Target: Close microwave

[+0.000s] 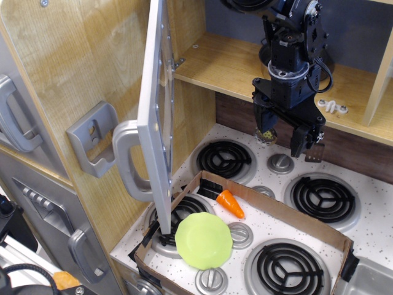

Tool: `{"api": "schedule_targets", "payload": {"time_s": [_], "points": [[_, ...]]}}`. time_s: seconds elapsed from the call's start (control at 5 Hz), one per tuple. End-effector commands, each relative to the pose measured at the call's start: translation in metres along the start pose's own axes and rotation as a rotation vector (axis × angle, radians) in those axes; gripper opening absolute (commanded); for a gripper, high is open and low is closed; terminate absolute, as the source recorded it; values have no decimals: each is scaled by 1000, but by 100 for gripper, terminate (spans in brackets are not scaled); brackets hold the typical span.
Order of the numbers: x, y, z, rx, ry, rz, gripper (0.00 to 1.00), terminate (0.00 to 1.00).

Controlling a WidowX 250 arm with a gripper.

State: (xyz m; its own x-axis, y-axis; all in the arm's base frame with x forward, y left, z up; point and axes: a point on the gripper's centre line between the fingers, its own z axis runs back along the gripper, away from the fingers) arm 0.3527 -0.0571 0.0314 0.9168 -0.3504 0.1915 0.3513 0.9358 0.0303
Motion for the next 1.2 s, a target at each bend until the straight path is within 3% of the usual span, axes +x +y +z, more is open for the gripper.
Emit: {"api": "schedule_targets", "payload": {"time_s": [0.0,0.6,1.0], "points": [[0,0,0,0,0,0,100,0],[-16,25,83,63,53,-106,100,0],[-37,56,158,113,84,-172,100,0]]}}
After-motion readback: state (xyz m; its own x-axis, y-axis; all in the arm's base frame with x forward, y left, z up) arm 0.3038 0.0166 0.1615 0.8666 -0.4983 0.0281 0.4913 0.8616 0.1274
